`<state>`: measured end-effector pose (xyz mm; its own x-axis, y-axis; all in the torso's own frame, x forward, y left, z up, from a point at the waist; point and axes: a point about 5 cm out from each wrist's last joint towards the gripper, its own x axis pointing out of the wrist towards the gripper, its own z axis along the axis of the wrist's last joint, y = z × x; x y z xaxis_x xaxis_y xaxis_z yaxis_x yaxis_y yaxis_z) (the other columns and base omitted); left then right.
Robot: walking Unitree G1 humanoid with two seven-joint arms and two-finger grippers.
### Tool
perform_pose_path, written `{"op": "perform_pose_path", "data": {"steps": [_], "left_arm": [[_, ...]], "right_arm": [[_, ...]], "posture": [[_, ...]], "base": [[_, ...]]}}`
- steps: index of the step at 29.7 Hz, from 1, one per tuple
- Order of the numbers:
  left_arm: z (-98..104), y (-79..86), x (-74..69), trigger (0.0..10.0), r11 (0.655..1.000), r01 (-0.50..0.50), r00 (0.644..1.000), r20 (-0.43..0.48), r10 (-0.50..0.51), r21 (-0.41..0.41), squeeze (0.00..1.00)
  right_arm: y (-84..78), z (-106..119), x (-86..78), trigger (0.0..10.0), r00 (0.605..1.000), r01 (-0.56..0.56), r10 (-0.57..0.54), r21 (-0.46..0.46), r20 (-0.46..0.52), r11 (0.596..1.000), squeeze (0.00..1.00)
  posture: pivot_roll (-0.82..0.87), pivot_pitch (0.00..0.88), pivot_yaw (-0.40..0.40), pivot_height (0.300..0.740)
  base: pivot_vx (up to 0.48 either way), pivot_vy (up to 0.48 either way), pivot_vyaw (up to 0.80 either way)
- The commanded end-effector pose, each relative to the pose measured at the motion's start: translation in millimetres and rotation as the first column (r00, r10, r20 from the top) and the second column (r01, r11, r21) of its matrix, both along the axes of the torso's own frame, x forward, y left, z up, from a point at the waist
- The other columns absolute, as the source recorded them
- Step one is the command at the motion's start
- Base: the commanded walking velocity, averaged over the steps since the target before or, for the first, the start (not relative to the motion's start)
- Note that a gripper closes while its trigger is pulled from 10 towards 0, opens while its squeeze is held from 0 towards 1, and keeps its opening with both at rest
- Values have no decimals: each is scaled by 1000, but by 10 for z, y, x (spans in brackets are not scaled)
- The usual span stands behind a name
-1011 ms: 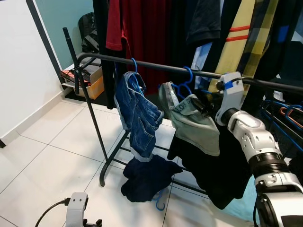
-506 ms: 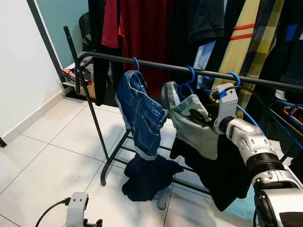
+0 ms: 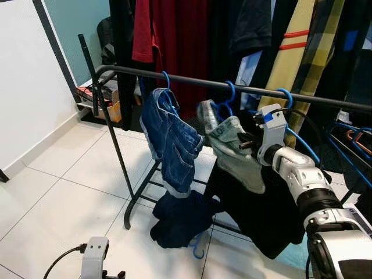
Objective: Hang hanger
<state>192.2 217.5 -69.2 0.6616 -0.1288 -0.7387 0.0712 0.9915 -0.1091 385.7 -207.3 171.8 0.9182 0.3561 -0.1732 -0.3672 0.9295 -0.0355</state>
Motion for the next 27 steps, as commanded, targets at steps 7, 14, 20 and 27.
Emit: {"op": "perform_pose_path", "data": {"steps": [7,14,20,27], "left_arm": [[-5,72,-38,10000,1000,8,1000,-13,-7,30,0],[-4,78,-32,10000,999,-5,1000,-13,5,38,0],[-2,89,-24,10000,998,-21,1000,-15,22,58,0],[10,105,0,10000,995,-6,1000,-15,8,99,0]], "right_arm": [[38,42,-8,0,998,-37,35,42,53,998,0],[-25,206,-7,0,989,-19,7,83,145,996,0],[-69,404,-95,0,967,-73,47,97,249,993,0],[-79,261,-403,0,954,-223,221,-12,200,975,0]], "posture": [[-93,0,56,740],[-95,0,59,740],[-98,0,58,740],[-124,0,66,740]], "base": [[0,0,0],[0,0,0],[0,0,0],[-37,0,0]]}}
